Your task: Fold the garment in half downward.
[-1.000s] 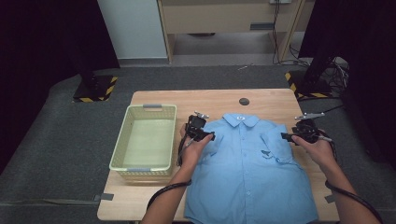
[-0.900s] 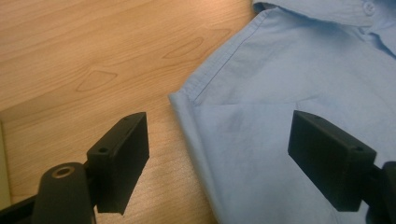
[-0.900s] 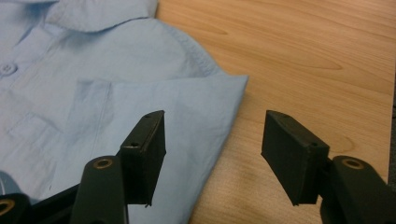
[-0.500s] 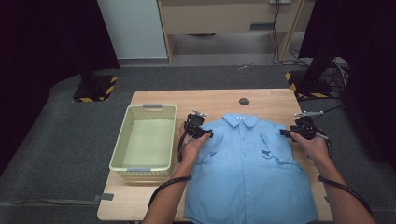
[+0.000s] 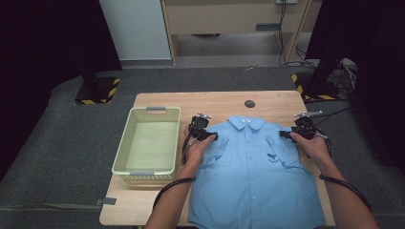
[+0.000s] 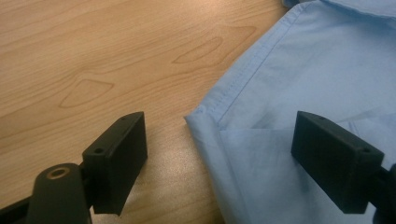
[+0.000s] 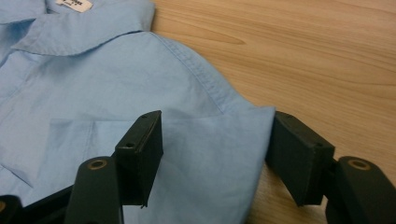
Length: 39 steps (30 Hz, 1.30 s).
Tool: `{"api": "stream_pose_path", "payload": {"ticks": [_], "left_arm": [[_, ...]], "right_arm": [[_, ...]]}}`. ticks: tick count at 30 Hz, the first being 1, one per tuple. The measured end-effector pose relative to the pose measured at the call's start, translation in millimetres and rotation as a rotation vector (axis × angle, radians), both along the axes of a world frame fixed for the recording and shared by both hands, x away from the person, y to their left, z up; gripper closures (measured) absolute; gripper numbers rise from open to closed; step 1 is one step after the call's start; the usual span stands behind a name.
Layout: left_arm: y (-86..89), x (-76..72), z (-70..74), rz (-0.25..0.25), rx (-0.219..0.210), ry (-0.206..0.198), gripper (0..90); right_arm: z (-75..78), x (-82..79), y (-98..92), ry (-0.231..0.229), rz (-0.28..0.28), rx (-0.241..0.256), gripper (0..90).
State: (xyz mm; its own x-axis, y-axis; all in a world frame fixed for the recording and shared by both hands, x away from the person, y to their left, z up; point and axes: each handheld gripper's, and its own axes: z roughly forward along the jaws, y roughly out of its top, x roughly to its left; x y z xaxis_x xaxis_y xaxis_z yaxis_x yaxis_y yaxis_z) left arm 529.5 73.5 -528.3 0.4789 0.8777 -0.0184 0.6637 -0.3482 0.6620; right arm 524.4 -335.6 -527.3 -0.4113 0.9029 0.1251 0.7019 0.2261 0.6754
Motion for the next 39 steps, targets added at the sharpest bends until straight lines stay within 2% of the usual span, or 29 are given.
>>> {"api": "stream_pose_path", "payload": {"ticks": [4,6,9,11,17,21,25,29,33,39], "left_arm": [[-1.1,2.5,-0.7,-0.006,0.000,-0.008,18.3],[-2.4,2.5,-0.8,-0.016,0.007,-0.014,19.2],[-4.4,0.6,0.0,-0.037,0.001,-0.022,26.0],[-5.9,-0.9,1.2,-0.058,0.000,-0.023,34.4],[-12.5,-5.3,4.4,-0.095,0.004,-0.014,57.3],[-15.0,-7.6,4.9,-0.112,0.000,-0.012,68.6],[-17.6,-9.7,5.2,-0.121,-0.002,-0.008,78.4],[-16.4,-10.6,4.8,-0.116,-0.026,0.000,82.4],[-14.3,-11.4,3.6,-0.107,-0.050,-0.002,83.7],[-15.4,-13.4,3.2,-0.097,-0.041,-0.015,84.6]], "right_arm": [[0.5,3.3,5.3,0.017,0.020,0.011,30.2],[1.6,3.7,8.4,0.024,0.037,-0.019,31.9],[1.7,2.9,10.3,0.007,0.049,-0.039,42.2],[2.1,2.0,10.7,0.001,0.056,-0.047,52.2],[3.0,-0.2,19.0,0.000,0.090,-0.060,73.9],[3.4,-0.1,23.5,0.003,0.103,-0.064,82.1],[3.4,-0.8,24.8,0.004,0.102,-0.062,84.9],[3.4,-1.4,25.7,0.002,0.096,-0.063,86.6],[3.0,-1.7,24.7,0.008,0.082,-0.044,87.2],[3.8,-1.5,26.1,0.009,0.087,-0.059,87.4]]}}
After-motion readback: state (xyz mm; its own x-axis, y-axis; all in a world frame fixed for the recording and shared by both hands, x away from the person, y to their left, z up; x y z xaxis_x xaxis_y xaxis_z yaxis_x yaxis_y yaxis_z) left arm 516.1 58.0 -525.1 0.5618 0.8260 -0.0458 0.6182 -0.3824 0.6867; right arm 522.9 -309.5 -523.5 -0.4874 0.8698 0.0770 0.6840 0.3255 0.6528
